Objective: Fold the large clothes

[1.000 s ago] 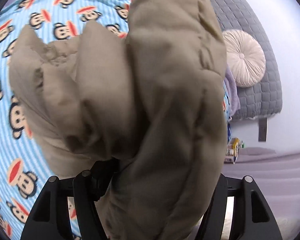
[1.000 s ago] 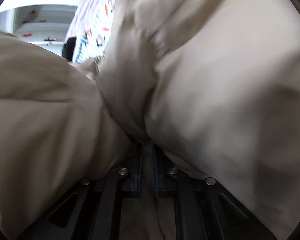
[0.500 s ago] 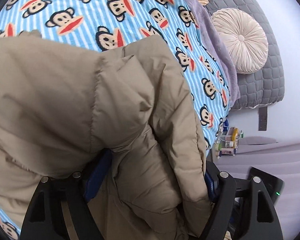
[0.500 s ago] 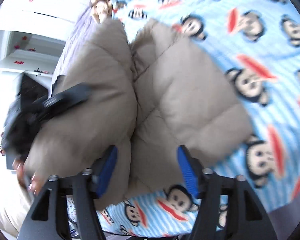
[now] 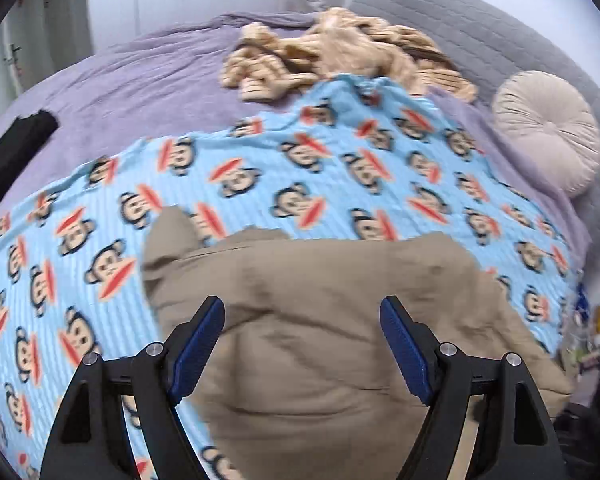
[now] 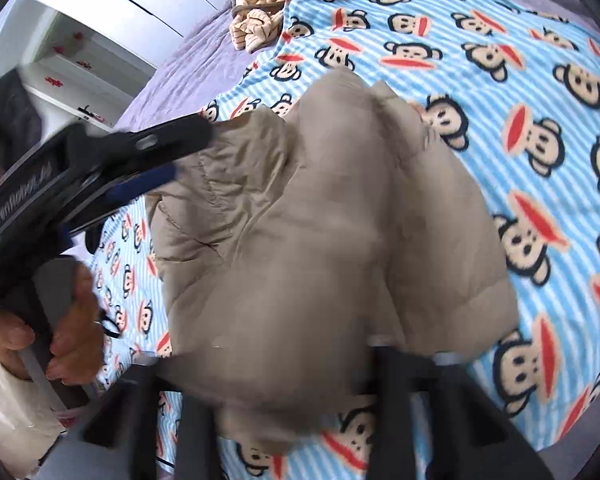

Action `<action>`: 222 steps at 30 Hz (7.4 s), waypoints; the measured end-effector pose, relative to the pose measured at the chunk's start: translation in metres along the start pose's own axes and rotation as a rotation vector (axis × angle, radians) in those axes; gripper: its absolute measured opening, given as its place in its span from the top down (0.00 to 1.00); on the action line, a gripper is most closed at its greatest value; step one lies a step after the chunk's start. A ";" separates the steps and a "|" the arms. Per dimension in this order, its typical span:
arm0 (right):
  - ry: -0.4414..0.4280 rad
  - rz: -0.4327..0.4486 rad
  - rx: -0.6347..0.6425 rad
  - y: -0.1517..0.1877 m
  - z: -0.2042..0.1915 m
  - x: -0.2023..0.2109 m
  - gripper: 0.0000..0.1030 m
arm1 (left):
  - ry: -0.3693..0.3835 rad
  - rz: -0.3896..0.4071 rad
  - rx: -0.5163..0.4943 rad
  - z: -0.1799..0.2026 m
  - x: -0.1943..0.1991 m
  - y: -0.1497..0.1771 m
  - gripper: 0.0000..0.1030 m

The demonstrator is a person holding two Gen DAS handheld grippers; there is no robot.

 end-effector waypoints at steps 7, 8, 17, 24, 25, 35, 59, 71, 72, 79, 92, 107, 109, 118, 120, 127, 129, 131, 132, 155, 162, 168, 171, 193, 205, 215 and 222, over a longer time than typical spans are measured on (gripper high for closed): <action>0.071 -0.003 -0.039 0.018 0.029 0.012 0.81 | -0.057 -0.098 0.083 -0.037 -0.048 0.008 0.22; 0.076 -0.007 -0.053 0.020 0.033 0.013 0.81 | -0.062 -0.092 0.053 -0.024 -0.053 0.010 0.22; 0.069 -0.068 -0.270 0.054 0.106 -0.003 0.78 | -0.129 -0.075 -0.105 0.060 -0.086 0.023 0.14; 0.177 0.029 -0.230 0.031 0.122 0.063 0.73 | -0.183 -0.094 -0.111 0.066 -0.104 0.027 0.12; 0.167 0.057 -0.200 0.022 0.122 0.074 0.72 | -0.192 -0.092 -0.111 0.067 -0.105 0.027 0.12; 0.049 -0.121 0.010 -0.013 0.084 -0.002 0.55 | -0.232 -0.078 -0.064 0.063 -0.091 0.028 0.12; 0.033 -0.266 0.033 0.000 0.089 -0.052 0.53 | -0.164 -0.210 0.144 0.014 -0.005 0.118 0.10; 0.084 -0.205 0.023 0.021 0.061 -0.008 0.40 | -0.129 -0.205 0.122 0.002 0.028 0.140 0.10; 0.092 -0.195 0.026 0.022 0.058 -0.004 0.39 | -0.130 -0.201 0.116 0.001 0.031 0.142 0.10; 0.120 -0.140 0.023 0.029 0.046 0.018 0.31 | -0.137 -0.182 0.077 -0.010 0.048 0.150 0.00; 0.146 -0.145 0.053 0.027 0.044 0.031 0.18 | -0.137 -0.192 0.114 -0.015 0.047 0.137 0.00; 0.089 -0.212 0.105 -0.033 0.088 0.002 0.13 | -0.157 -0.246 0.286 -0.016 0.007 0.097 0.00; 0.079 -0.217 0.097 -0.038 0.096 -0.002 0.07 | -0.146 -0.262 0.306 -0.018 0.001 0.096 0.00; -0.044 -0.273 0.032 -0.054 0.129 -0.025 0.00 | -0.003 -0.300 0.324 -0.016 -0.016 0.085 0.00; -0.123 -0.283 0.029 -0.057 0.127 -0.029 0.00 | 0.023 -0.314 0.345 -0.021 -0.021 0.083 0.00; -0.149 -0.392 0.145 -0.063 0.120 -0.065 0.00 | 0.176 -0.373 0.403 -0.040 -0.053 0.084 0.00; -0.158 -0.436 0.130 -0.063 0.126 -0.079 0.00 | 0.274 -0.420 0.460 -0.045 -0.067 0.087 0.00; -0.223 -0.444 0.101 -0.066 0.131 -0.090 0.00 | 0.339 -0.442 0.493 -0.047 -0.079 0.087 0.00; -0.267 -0.439 0.087 -0.069 0.131 -0.094 0.00 | 0.360 -0.445 0.496 -0.048 -0.083 0.087 0.00; -0.466 -0.467 -0.130 -0.075 0.138 -0.144 0.41 | 0.153 -0.291 0.301 0.025 -0.069 0.056 0.25; -0.546 -0.422 -0.134 -0.081 0.115 -0.126 0.44 | 0.161 -0.220 0.282 0.007 -0.024 0.052 0.25; -0.543 -0.392 -0.078 -0.087 0.063 -0.127 0.44 | 0.189 -0.176 0.314 -0.046 0.005 0.054 0.25; -0.534 -0.370 -0.066 -0.081 0.036 -0.124 0.44 | 0.201 -0.169 0.314 -0.082 0.016 0.053 0.25; -0.422 -0.436 0.092 -0.071 -0.149 -0.229 0.42 | -0.066 -0.085 0.465 -0.305 0.020 0.073 0.17; -0.090 -0.333 0.265 -0.089 -0.140 -0.156 0.36 | -0.088 -0.080 0.458 -0.296 0.022 0.074 0.16; -0.080 -0.195 0.360 -0.083 -0.184 -0.108 0.61 | -0.129 -0.088 0.455 -0.297 0.024 0.071 0.15; 0.056 -0.048 0.389 -0.103 -0.205 -0.108 0.62 | -0.191 0.073 0.459 -0.308 0.058 0.039 0.15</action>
Point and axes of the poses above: each gripper's, at about its wrist camera, not at the fingertips, and x roughly against the way its jaws point, z to its right, y to its underside, the point moved 3 cm from there along -x, roughly the way its jaws point, and after that the axes turned 12 degrees about x, right-handed, at the moved point
